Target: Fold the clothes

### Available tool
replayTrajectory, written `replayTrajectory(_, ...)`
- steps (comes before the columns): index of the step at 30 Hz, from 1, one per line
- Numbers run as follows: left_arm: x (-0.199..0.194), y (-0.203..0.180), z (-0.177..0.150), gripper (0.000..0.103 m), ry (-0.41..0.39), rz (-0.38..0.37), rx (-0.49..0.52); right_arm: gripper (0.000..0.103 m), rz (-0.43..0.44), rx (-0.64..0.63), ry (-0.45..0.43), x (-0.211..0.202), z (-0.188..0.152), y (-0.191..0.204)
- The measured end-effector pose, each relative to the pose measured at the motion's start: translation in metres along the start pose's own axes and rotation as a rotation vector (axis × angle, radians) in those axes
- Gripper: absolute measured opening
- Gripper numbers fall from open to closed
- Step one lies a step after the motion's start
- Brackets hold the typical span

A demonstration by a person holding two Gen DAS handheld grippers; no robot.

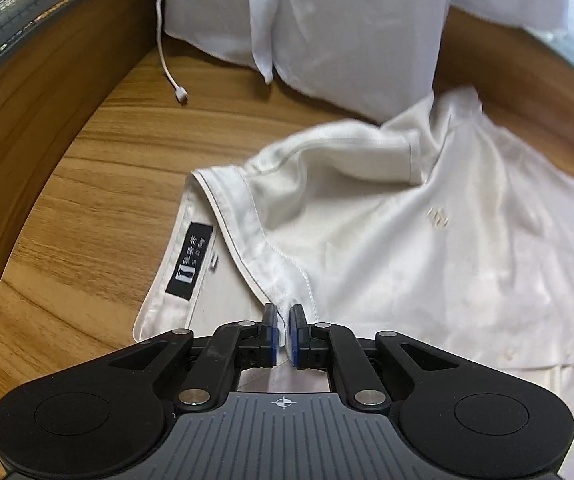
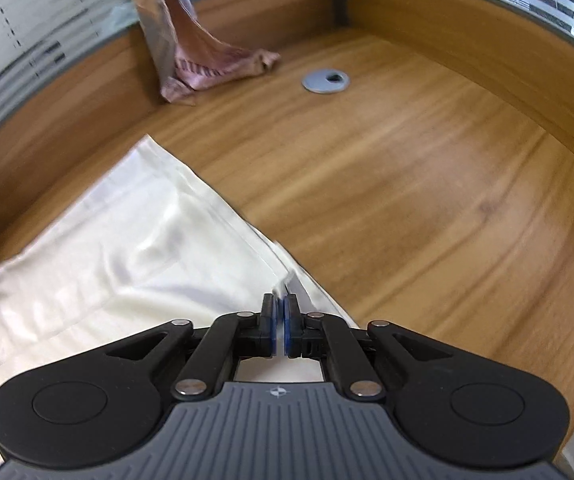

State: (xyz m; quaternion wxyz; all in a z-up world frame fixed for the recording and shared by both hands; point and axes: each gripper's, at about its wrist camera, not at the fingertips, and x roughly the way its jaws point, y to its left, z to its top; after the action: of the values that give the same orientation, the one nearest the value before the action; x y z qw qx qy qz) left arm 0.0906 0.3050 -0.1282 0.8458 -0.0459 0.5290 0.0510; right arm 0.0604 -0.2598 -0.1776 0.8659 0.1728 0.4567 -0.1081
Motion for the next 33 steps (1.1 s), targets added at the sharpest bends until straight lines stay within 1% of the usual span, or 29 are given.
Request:
replayTrajectory(1,0.0,-0.001,0.0,0.012,-0.003,0.009,0.008,0.014,-0.013,-0.013,-0.004,0.0,0.0,0.0)
replayTrajectory(2,-0.002,-0.002,-0.001,0.018,-0.009,0.017,0.016,0.019,-0.027,-0.028,-0.014,-0.001,0.002,0.0)
replayTrajectory(3,-0.004,-0.003,-0.001,0.02,-0.02,0.019,0.019,0.02,-0.04,-0.044,-0.025,-0.002,0.003,0.0)
replayTrajectory(4,-0.006,-0.004,0.0,0.025,-0.033,0.019,0.019,0.023,-0.054,-0.059,-0.036,-0.003,0.004,0.0)
replayTrajectory(5,-0.01,-0.004,0.001,0.03,-0.053,0.014,0.013,0.026,-0.052,-0.071,-0.046,-0.005,0.007,0.001)
replayTrajectory(6,-0.014,-0.004,0.001,0.032,-0.075,0.007,0.007,0.026,-0.042,-0.081,-0.057,-0.006,0.01,0.002)
replayTrajectory(8,-0.021,-0.008,0.005,0.042,-0.116,-0.01,0.013,0.029,-0.014,-0.11,-0.06,-0.003,0.02,0.007)
replayTrajectory(10,-0.024,-0.016,0.013,0.045,-0.142,-0.018,0.034,0.031,0.019,-0.145,-0.054,0.003,0.031,0.016)
replayTrajectory(15,-0.018,-0.046,0.042,0.048,-0.184,-0.06,0.097,0.031,0.101,-0.227,-0.027,0.025,0.06,0.046)
replayTrajectory(18,-0.008,-0.067,0.065,0.049,-0.208,-0.102,0.141,0.033,0.14,-0.29,-0.006,0.041,0.079,0.07)
replayTrajectory(20,0.003,-0.081,0.081,0.05,-0.221,-0.111,0.174,0.04,0.159,-0.326,0.001,0.051,0.092,0.085)
replayTrajectory(21,0.009,-0.088,0.089,0.05,-0.226,-0.114,0.189,0.04,0.167,-0.344,0.003,0.058,0.098,0.092)
replayTrajectory(23,0.023,-0.098,0.102,0.05,-0.226,-0.112,0.211,0.04,0.182,-0.38,0.006,0.07,0.111,0.106)
replayTrajectory(27,0.055,-0.112,0.126,0.05,-0.211,-0.093,0.218,0.04,0.177,-0.424,0.009,0.099,0.135,0.129)
replayTrajectory(33,0.088,-0.12,0.146,0.05,-0.184,-0.05,0.238,0.04,0.16,-0.484,0.031,0.138,0.16,0.147)
